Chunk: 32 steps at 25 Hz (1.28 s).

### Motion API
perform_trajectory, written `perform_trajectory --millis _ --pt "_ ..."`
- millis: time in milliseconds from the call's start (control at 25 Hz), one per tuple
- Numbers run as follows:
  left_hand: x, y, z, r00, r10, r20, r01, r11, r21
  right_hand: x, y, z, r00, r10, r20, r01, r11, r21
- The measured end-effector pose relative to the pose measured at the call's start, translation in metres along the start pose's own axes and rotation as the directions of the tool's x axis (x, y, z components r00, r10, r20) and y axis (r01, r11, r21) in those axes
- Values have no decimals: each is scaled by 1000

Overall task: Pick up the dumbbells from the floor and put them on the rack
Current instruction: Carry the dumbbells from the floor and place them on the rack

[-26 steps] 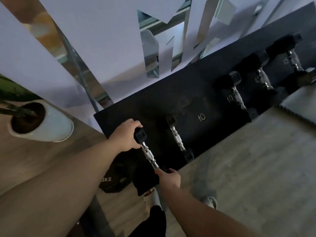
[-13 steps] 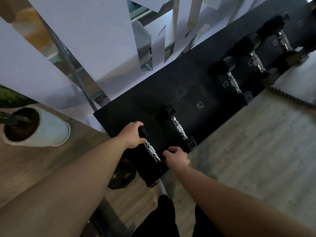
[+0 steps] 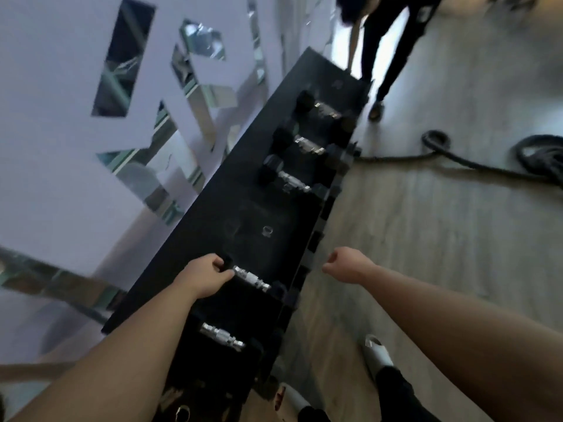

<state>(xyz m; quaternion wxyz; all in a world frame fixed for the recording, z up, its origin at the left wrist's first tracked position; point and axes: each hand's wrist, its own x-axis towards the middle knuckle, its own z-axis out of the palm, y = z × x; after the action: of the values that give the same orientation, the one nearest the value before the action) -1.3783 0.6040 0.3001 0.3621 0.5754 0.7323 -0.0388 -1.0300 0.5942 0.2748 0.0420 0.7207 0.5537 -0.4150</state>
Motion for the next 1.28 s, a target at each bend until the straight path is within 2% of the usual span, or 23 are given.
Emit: perform_trajectory --millis 200,400,560,720,880,1040,1280 --pt "-21 148 -9 980 191 -62 -196 976 -92 -40 89 -136 969 91 -229 -10 942 334" --pt "-63 326 8 914 382 -135 -398 908 -130 -88 192 -249 923 171 -345 43 844 535" --pt "-97 463 55 848 504 -162 -523 846 -104 -136 285 -333 888 161 -431 111 835 540" --pt "-136 595 108 774 619 -132 -629 775 -53 -194 384 -405 803 196 -562 159 839 520" --pt "-183 718 167 662 749 -25 -748 663 42 -248 481 -440 700 290 -653 148 835 529" --pt "-223 818 240 539 837 98 -842 532 90 -293 573 -434 625 420 -658 89 799 595" --pt "-266 930 379 340 888 310 -938 344 45 -346 712 -403 458 695 -554 -7 627 779"
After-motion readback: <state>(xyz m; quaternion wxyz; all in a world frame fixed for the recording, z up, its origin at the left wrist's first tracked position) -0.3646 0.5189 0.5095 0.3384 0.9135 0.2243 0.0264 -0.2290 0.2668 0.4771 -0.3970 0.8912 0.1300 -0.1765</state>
